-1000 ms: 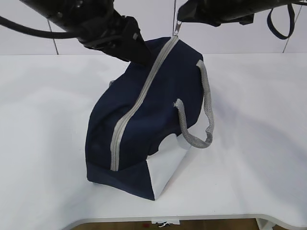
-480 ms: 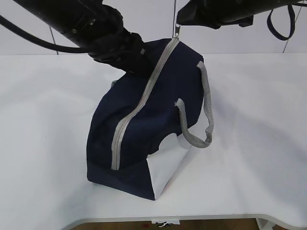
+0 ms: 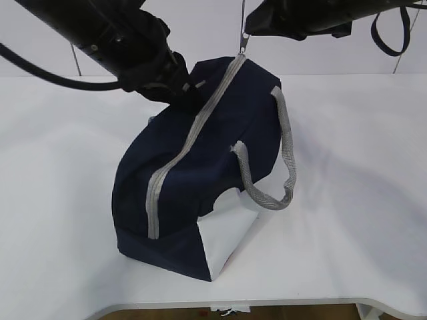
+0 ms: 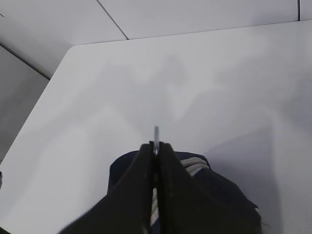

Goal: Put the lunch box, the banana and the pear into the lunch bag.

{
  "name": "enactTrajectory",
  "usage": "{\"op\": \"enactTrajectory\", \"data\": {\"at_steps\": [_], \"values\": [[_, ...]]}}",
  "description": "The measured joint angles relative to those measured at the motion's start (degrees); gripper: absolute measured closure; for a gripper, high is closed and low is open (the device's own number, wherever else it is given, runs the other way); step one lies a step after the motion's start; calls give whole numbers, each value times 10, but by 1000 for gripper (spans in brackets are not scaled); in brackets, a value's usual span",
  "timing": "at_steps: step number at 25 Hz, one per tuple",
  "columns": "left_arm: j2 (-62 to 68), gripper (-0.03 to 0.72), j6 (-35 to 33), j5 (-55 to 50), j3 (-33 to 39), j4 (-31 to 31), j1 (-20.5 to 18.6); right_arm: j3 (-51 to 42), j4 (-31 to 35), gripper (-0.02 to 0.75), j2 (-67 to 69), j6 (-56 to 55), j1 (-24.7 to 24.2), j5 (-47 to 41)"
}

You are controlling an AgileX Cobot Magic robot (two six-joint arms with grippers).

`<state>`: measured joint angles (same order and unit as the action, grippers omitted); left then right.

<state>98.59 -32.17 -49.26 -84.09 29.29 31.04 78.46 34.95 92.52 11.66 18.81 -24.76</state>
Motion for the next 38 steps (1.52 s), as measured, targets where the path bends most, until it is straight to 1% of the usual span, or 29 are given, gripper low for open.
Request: {"op": "enactTrajectory", "data": {"at_steps": [2,4,9,15,19,25,38], "values": [[-1,692,-29,-13,0,0,0,0,0,748,0,0,0,0],[-6,692,-42,-19,0,0,0,0,0,748,0,0,0,3],[-29,693,-54,-28,0,-17,0,1,0,748,20,0,0,13],[-55,693,-57,-39,0,-49,0,2,0,748,55,0,-2,27],[-67,693,-57,-40,0,-60,0,2,6,748,76,0,-15,27],[-68,693,-58,-31,0,-62,0,4,8,748,108,0,-32,26],[-71,694,-63,-7,0,-61,0,7,10,748,174,-2,-36,16]]}}
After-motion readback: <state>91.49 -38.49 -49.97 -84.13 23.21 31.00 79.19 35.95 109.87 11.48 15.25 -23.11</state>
